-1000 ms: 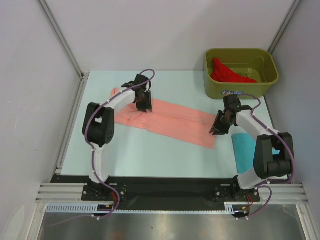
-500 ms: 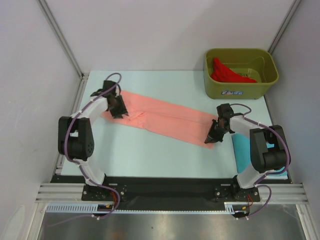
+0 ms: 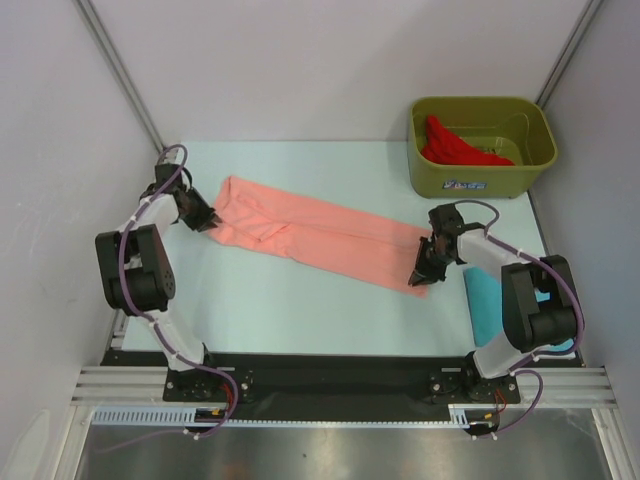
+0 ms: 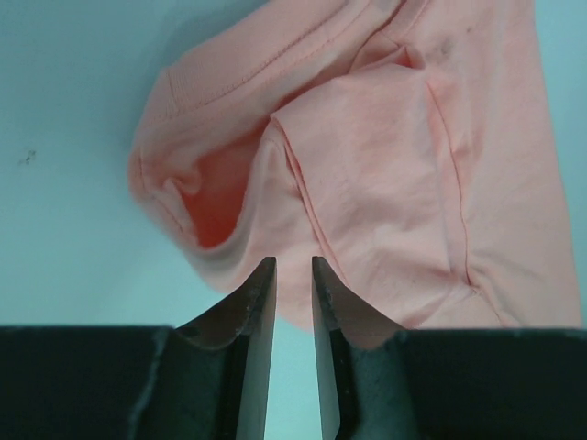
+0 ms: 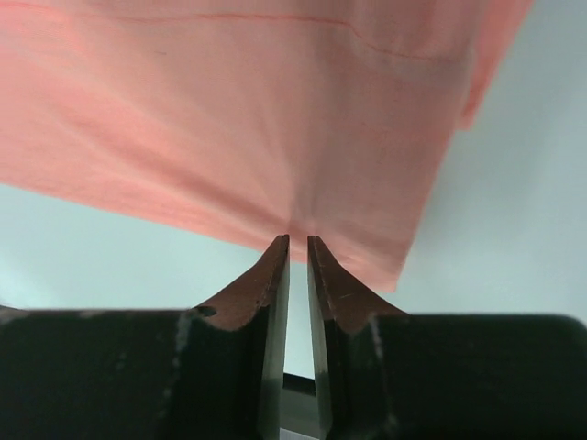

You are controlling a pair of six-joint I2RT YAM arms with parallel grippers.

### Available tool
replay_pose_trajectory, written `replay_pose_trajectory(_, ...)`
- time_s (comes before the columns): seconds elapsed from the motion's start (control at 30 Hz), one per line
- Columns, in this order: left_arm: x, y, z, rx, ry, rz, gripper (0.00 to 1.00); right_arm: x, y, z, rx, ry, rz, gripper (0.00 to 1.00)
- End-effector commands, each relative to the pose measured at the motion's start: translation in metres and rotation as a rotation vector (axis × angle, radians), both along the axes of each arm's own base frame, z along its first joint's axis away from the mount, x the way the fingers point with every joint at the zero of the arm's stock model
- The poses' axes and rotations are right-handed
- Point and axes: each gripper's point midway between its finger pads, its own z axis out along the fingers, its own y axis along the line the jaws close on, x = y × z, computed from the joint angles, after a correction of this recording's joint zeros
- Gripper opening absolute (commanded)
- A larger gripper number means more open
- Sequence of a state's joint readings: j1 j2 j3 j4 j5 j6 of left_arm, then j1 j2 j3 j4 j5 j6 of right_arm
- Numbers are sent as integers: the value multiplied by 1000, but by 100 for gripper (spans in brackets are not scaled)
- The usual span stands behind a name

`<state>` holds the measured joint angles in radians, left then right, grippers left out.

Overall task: Fold and stack the t-shirts
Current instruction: Fold the tshirt

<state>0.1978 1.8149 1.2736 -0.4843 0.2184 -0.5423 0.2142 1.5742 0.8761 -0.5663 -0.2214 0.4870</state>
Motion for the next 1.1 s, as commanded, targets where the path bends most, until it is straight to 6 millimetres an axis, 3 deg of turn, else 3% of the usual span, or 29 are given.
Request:
replay_pose_trajectory(0.0,30,3,1,-10,-57,-2,26,19,7,30,-14,-73,44,20)
replay_pose_trajectory(0.13,29,16,-22,17,8,39,24,25,14,29,2,-69,33,21)
replay_pose_trajectory(0.37,27,39,-61,104,101,32,21,3,-7,-24,-83,57,35,20)
replay_pose_trajectory(0.47,35,52,-61,136,91,39,21,-3,-17,-28,-130,61,21,20)
replay_pose_trajectory(0.63,43,52,-62,126,91,3,22,-20,-31,-40,-182,132,-1,20)
replay_pose_trajectory(0.77,42,53,-43,134,71,17,29,-29,-28,-39,-168,148,-3,20)
replay_pose_trajectory(0.8,38,54,-27,141,52,26,38,-24,-25,-31,-153,114,-2,20)
replay_pose_trajectory(0.9,22,56,-7,175,28,69,54,-20,-13,-13,-127,55,30,22)
replay_pose_trajectory(0.93,20,59,21,200,-29,96,57,-17,-12,-8,-126,38,36,23)
replay_pose_trajectory(1.0,5,66,30,251,-34,141,66,-9,-11,6,-126,-3,39,27)
replay_pose_trajectory(1.03,1,70,46,268,-67,167,68,-6,-12,12,-131,-20,41,30)
replay_pose_trajectory(1.07,-4,72,44,280,-56,181,69,-2,-13,16,-141,-39,54,34)
